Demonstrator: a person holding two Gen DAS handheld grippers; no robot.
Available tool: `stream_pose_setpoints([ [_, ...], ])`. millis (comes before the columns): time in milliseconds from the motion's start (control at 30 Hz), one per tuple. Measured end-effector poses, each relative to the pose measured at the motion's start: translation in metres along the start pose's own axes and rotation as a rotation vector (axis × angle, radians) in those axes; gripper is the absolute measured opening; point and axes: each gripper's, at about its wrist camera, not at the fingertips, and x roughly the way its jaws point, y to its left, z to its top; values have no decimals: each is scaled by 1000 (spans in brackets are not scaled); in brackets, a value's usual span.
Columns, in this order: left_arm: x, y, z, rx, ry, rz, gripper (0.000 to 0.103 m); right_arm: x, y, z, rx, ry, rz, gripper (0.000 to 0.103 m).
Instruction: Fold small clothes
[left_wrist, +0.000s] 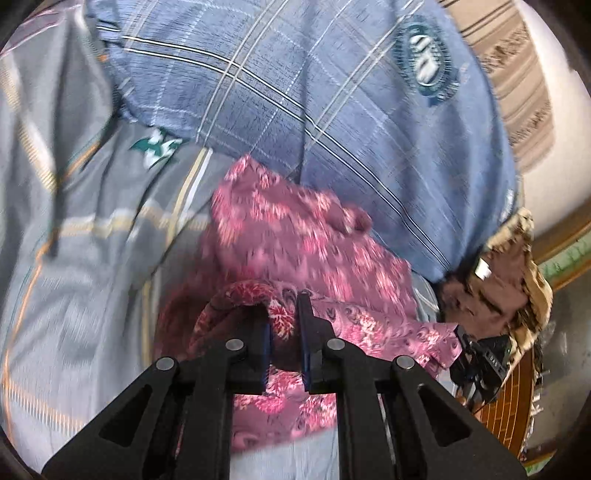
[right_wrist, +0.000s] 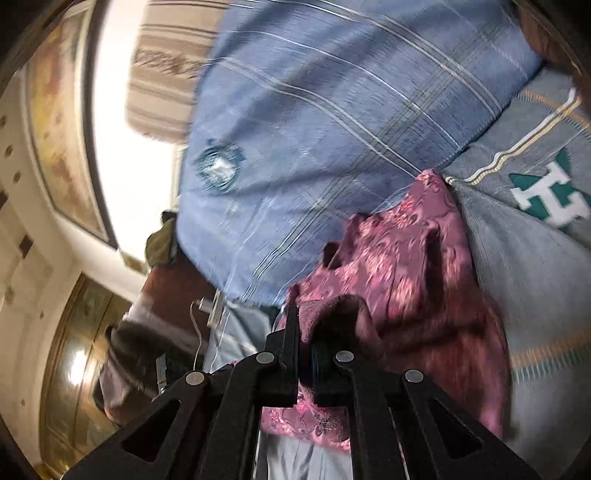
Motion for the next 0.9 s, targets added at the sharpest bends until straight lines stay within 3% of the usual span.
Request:
stream_pose_setpoints([
  [400,100,8,80,-53,65,115,10,51,-62,59,124,-57,-80,4],
  [633,120,12,106,-66,106,185,13,71,-76,81,134,-46,-190,6],
  [667,117,12,110,-69,117,170,15,73,-77,83,150,-43,-186,6],
  [733,103,12,118,-56,100,182,29,70,-78,85,179,-56,-168,7],
  [767,91,12,122,-46,75,193,45,68,-77,86,185,-66,-147,8],
  [800,78,14,125,-39,48,187,52,66,-76,86,191,-68,-131,11],
  [900,44,28,129,-61,0,148,54,57,-74,84,217,-85,-82,21],
])
